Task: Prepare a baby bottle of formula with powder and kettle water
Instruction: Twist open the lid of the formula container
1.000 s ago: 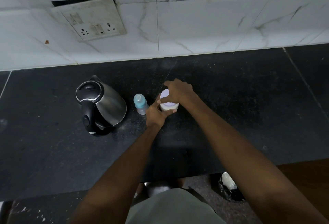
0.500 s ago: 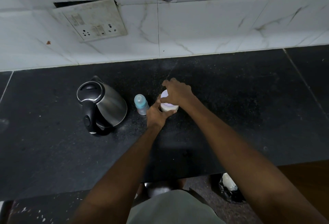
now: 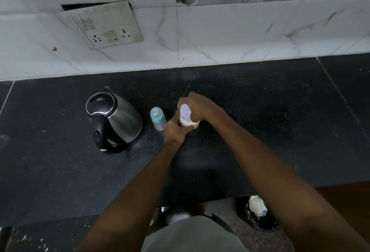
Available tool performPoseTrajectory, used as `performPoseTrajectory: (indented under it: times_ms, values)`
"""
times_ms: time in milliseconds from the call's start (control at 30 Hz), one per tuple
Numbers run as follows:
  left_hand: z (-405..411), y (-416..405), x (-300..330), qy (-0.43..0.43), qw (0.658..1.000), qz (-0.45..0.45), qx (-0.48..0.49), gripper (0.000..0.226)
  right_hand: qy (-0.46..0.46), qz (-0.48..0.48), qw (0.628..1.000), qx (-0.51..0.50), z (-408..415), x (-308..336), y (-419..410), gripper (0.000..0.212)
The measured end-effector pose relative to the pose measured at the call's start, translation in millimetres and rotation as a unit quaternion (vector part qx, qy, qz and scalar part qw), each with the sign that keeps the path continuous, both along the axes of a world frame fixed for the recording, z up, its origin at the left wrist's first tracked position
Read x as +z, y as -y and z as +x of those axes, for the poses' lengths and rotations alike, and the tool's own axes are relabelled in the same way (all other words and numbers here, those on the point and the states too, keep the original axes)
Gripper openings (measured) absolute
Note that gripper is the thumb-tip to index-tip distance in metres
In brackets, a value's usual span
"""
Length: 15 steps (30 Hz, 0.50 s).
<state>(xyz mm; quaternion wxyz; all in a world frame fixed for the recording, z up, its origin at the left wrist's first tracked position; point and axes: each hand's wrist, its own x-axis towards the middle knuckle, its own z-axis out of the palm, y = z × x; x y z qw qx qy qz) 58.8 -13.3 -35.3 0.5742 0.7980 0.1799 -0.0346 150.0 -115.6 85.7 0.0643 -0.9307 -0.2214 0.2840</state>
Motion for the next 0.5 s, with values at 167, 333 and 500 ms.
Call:
performPoseTrajectory:
  times_ms: [167,333,500]
  values:
    - [-1.1,-1.3,-0.5,-0.001,1.000,-0.001,-0.007,0.092,-0.010,0.083,0.996,-0.011,2.7,2.7,23.1,0.075]
    - [-2.2,-1.6,-0.5,0.003,1.000,0.000,-0.015,0.096,-0.005,0.239,0.967,-0.094,-2.6,0.0,53.1,0.075]
    - [-2.8,-1.1,-0.1,0.009,0.999,0.020,-0.023,0.099,0.006,0.326,0.925,-0.196,-11.2,-7.5,79.1,0.077]
